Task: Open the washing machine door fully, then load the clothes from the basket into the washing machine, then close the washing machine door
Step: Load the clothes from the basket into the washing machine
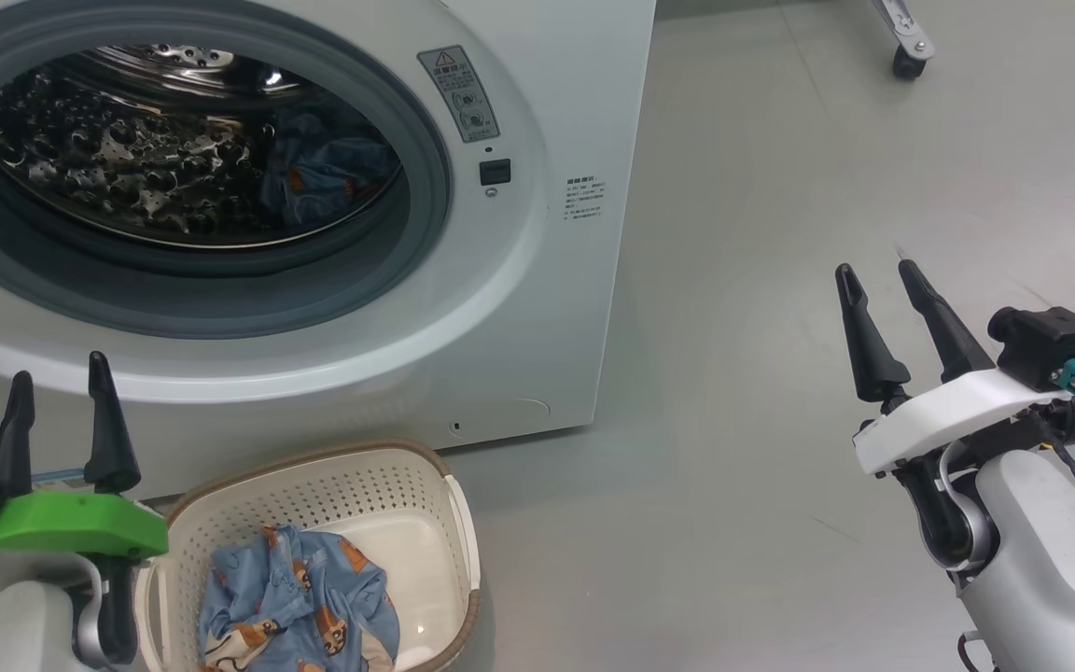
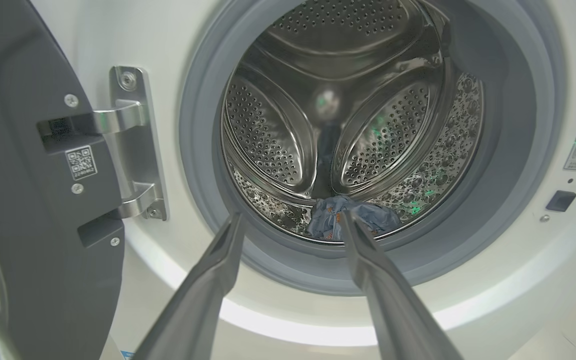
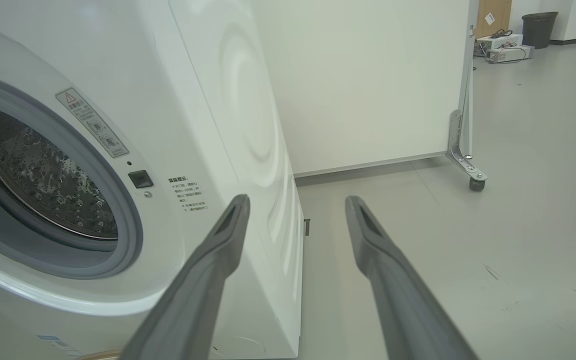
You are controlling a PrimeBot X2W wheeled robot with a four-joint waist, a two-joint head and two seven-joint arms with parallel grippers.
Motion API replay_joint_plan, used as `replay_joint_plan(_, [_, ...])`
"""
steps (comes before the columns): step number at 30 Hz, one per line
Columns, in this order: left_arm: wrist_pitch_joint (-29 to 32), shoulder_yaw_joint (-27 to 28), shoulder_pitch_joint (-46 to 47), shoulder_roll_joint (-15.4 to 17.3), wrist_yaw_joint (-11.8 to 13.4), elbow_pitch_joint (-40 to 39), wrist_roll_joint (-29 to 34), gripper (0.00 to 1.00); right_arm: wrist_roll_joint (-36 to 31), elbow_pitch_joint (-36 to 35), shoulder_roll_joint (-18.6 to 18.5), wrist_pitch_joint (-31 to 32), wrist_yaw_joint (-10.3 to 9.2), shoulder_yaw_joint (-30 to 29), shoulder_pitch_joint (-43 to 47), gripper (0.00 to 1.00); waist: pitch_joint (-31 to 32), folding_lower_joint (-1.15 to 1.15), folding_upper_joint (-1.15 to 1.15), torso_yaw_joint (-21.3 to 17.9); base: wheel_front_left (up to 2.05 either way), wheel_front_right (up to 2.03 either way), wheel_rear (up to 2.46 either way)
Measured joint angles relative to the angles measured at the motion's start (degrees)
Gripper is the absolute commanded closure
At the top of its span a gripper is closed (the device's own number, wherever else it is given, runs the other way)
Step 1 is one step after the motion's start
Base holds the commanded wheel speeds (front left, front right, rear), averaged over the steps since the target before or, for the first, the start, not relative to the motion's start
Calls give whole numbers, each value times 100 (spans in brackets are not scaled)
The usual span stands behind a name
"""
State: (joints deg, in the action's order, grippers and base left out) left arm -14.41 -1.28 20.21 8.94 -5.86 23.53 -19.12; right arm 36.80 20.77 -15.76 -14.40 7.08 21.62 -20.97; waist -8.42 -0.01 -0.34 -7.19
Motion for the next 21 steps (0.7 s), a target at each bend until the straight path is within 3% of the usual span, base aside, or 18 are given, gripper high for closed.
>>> replay_joint_plan(21, [0,307,-1229,-187,100,-1234,113,0,4,-81,-44,0,0,118,203,0,220,0,0,183,0,0,0])
